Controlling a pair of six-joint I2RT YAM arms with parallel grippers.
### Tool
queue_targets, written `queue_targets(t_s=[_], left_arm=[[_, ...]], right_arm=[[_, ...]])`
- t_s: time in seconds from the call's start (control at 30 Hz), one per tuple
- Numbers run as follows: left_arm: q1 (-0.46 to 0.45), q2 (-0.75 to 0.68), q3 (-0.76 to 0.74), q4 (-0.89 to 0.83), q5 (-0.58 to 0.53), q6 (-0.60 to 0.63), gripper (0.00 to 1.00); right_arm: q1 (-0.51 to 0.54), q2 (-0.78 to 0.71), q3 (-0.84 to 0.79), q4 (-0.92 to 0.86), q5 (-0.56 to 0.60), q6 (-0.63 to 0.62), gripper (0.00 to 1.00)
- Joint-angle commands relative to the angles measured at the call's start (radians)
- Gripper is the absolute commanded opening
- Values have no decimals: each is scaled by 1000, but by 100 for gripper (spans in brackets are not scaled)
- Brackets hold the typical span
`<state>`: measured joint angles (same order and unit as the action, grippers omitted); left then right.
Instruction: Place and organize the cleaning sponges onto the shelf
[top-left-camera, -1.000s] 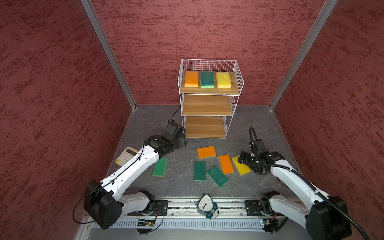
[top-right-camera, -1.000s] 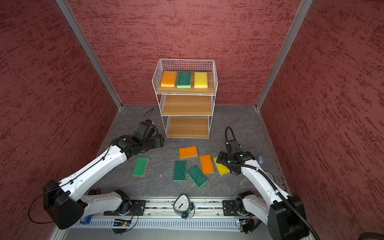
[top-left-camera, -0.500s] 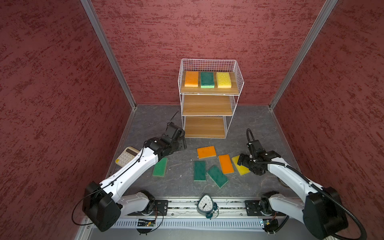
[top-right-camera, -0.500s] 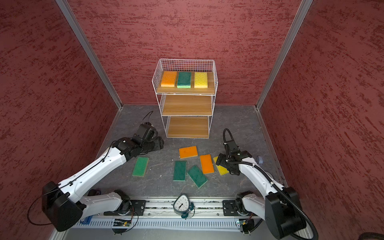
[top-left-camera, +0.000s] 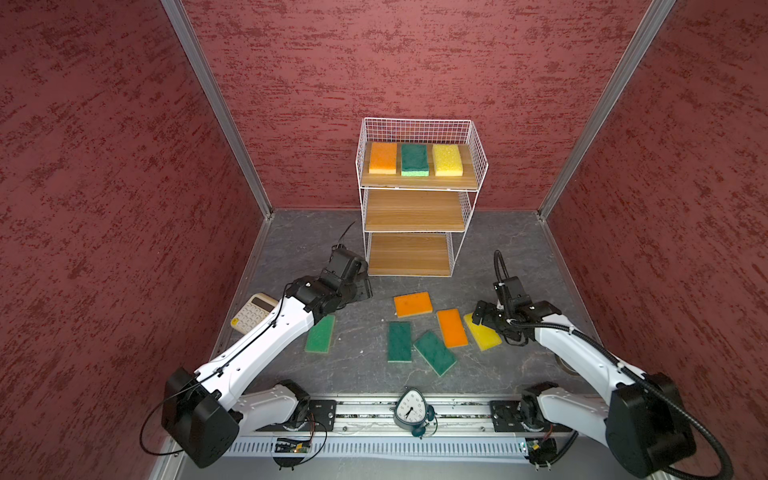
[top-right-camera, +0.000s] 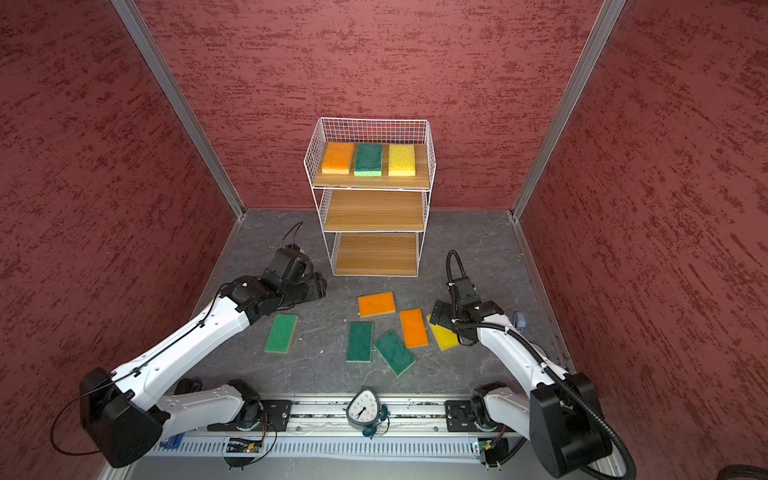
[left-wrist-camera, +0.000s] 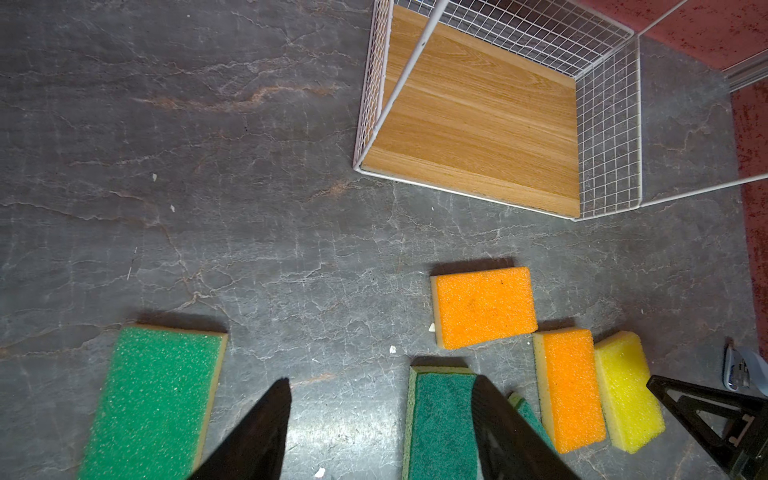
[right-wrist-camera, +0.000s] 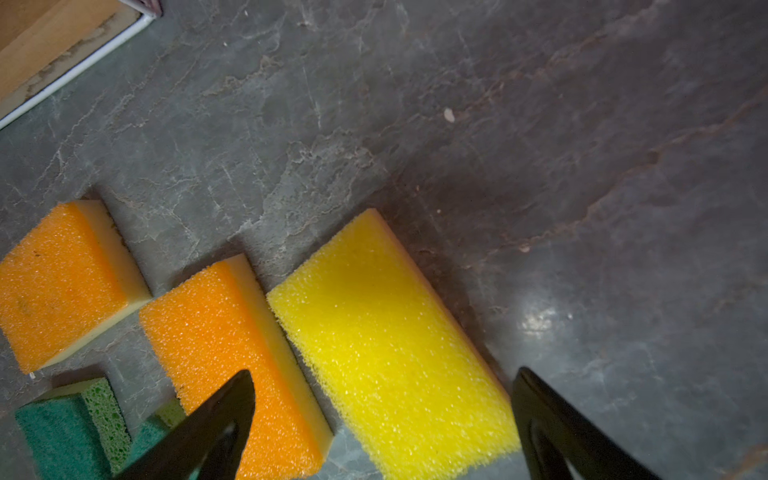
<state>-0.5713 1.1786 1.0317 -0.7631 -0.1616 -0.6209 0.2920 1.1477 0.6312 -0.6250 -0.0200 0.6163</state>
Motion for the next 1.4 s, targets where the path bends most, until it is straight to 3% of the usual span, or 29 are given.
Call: queue_targets(t_s=[0.0,0.63,0.87,1.37], left_arm=[[0,-22,6,-5,2,-13,70],[-69,-30,13,-22,-18,-48,70],[-86,-39,-1,-26,-29,-65,70],[-111,-70,-11,-35,-43,-78,70]], right_arm=[[6,-5,-15,46,8,-19,97],[7,-10,-52,37,18,-23,99],[8,19,-79,127,-73,-36,99],[23,16,-118,146,-140,-4,97]])
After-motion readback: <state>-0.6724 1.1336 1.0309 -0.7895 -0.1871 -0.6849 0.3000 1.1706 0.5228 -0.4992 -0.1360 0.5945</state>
